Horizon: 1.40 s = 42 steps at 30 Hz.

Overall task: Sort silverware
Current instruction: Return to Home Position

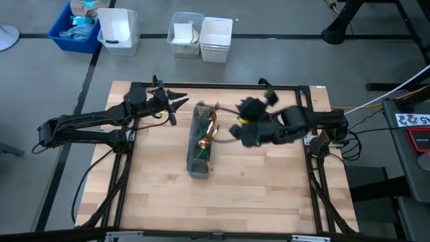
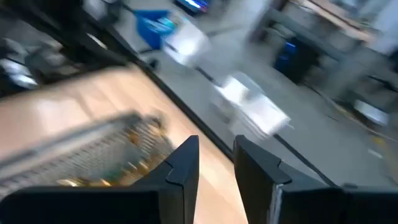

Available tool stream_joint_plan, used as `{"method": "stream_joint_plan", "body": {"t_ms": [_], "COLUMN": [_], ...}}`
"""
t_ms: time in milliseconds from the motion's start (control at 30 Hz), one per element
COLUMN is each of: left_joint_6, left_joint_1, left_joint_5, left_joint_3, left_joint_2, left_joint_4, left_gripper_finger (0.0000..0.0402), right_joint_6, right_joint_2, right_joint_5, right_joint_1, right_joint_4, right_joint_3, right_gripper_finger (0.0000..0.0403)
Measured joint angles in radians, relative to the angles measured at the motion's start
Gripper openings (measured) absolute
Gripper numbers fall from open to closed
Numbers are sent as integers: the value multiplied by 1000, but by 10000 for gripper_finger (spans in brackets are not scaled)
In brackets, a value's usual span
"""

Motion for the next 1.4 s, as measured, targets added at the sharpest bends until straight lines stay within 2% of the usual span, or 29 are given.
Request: {"method": "stream_joint_plan", "body": {"t_ms": [67, 100, 233, 367, 467, 533, 633, 700, 800, 967, 1033, 1133, 1300, 1400], "left_joint_6": [-11, -18, -40, -111, -149, -172, -197, -212, -224, -231, -230, -214, -187, -162], "left_joint_1": [0, 0, 2, -4, -18, -29, -43, -50, -61, -73, -74, -74, -73, -73], "left_joint_5": [0, 0, -1, 5, 17, 41, 87, 108, 128, 132, 132, 132, 129, 129], "left_joint_3": [0, 0, 1, -15, -71, -121, -199, -237, -278, -344, -363, -384, -419, -447], "left_joint_2": [-51, -86, -265, -473, -634, -731, -856, -867, -840, -830, -838, -843, -860, -867], "left_joint_4": [-53, -92, -309, -532, -620, -649, -652, -639, -637, -616, -607, -615, -593, -552], "left_gripper_finger": [83, 84, 84, 84, 84, 84, 84, 84, 84, 84, 84, 84, 84, 84], "right_joint_6": [161, 194, 216, 319, 477, 572, 584, 501, 212, -322, -427, -501, -519, -563], "right_joint_2": [0, -6, -62, -152, -222, -270, -336, -369, -395, -390, -389, -402, -469, -534], "right_joint_5": [40, 64, 81, 87, 87, 86, 30, -50, -233, -714, -810, -819, -712, -711], "right_joint_1": [28, 40, 88, 107, 83, 57, 8, -28, -72, -122, -130, -139, -156, -177], "right_joint_4": [-128, -108, -109, -107, -106, -65, 111, 305, 706, 1345, 1453, 1452, 1300, 1286], "right_joint_3": [-14, -52, -236, -487, -685, -812, -981, -1074, -1198, -1355, -1390, -1398, -1400, -1404], "right_gripper_finger": [99, 99, 99, 99, 99, 99, 99, 99, 99, 99, 99, 99, 99, 99]}}
